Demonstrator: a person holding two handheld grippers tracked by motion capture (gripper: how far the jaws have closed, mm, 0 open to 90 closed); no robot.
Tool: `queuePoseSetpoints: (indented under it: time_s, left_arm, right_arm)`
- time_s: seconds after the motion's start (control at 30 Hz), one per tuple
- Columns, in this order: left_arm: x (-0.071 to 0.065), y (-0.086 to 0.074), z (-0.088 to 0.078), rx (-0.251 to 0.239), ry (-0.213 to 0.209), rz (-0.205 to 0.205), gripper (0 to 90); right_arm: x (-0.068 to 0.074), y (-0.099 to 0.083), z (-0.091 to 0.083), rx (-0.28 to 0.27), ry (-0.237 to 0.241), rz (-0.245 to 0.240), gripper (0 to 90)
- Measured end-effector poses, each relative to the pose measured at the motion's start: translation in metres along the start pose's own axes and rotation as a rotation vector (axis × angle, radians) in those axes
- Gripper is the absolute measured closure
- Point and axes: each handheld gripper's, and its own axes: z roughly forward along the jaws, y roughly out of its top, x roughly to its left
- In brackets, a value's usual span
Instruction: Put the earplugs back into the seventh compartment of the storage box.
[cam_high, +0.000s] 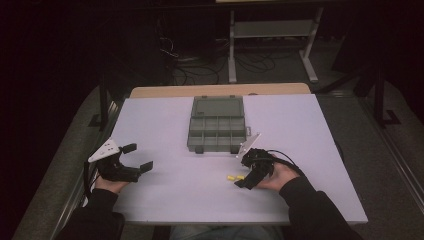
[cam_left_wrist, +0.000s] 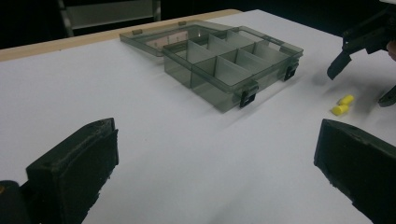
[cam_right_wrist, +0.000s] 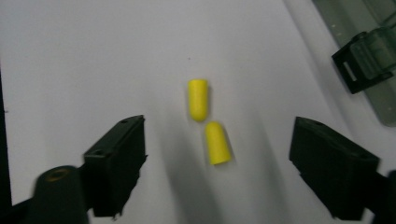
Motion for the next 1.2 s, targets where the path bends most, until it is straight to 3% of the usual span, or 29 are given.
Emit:
queuePoseSetpoints:
  time_s: [0.33, 0.67, 0.97, 1.2]
  left_arm:
    - [0.000, 0.000, 0.000, 0.002, -0.003, 0.002, 0.0]
    - [0.000, 0.000, 0.000, 0.001, -0.001, 0.000, 0.0]
    - [0.000, 0.000, 0.000, -0.002, -0.006, 0.000, 0.0]
    - [0.000, 0.000, 0.000, -0.002, -0.006, -0.002, 0.0]
  right_arm:
    - [0.004, 0.001, 0.007, 0.034, 0.003, -0.028, 45.6]
    - [0.006, 0.001, 0.009, 0.046, -0.020, -0.041, 78.0]
    - [0.003, 0.000, 0.004, 0.029, 0.001, -0.016, 80.4]
    - [-0.001, 0.004, -0.010, -0.003, -0.014, -0.004, 80.7]
